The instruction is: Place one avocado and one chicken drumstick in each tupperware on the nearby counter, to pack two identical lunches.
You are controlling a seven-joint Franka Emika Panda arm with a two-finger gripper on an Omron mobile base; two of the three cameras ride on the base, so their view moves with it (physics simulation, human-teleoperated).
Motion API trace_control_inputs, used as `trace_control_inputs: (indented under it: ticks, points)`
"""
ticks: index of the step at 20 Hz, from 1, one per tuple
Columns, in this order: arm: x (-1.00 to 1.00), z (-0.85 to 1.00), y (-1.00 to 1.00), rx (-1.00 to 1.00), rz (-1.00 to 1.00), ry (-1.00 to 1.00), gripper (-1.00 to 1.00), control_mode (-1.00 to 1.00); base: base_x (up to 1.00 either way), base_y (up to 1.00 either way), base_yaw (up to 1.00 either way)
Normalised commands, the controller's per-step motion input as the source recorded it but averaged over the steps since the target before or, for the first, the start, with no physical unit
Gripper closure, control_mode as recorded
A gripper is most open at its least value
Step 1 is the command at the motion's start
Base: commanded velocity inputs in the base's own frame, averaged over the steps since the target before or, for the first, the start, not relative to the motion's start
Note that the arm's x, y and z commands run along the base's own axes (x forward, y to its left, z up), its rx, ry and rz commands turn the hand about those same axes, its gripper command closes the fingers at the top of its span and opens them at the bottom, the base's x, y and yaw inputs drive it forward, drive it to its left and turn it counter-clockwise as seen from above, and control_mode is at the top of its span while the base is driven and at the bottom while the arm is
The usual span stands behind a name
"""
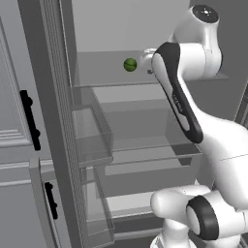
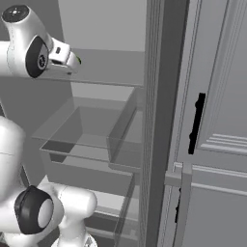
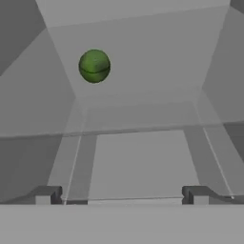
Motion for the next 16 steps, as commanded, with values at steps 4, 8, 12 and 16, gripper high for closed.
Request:
trace_control_inputs:
  ticks: [4,8,12,16]
  points:
    - [1.00,-0.39,0.47,-0.05,0.09,0.00,-1.00,-1.00,0.00,0.00,0.00]
    - [1.00,-0.09,0.07,-0.02,0.02,0.04,-1.00,-1.00,0.00,0.00,0.00]
    - [0.86,-0.04,0.01,0.00,0.00,0.01,-1.00,-1.00,0.00,0.00,0.00]
    - [0.83,-0.21,0.19,0.00,0.00,0.00,-1.00,-1.00,0.00,0.00,0.00]
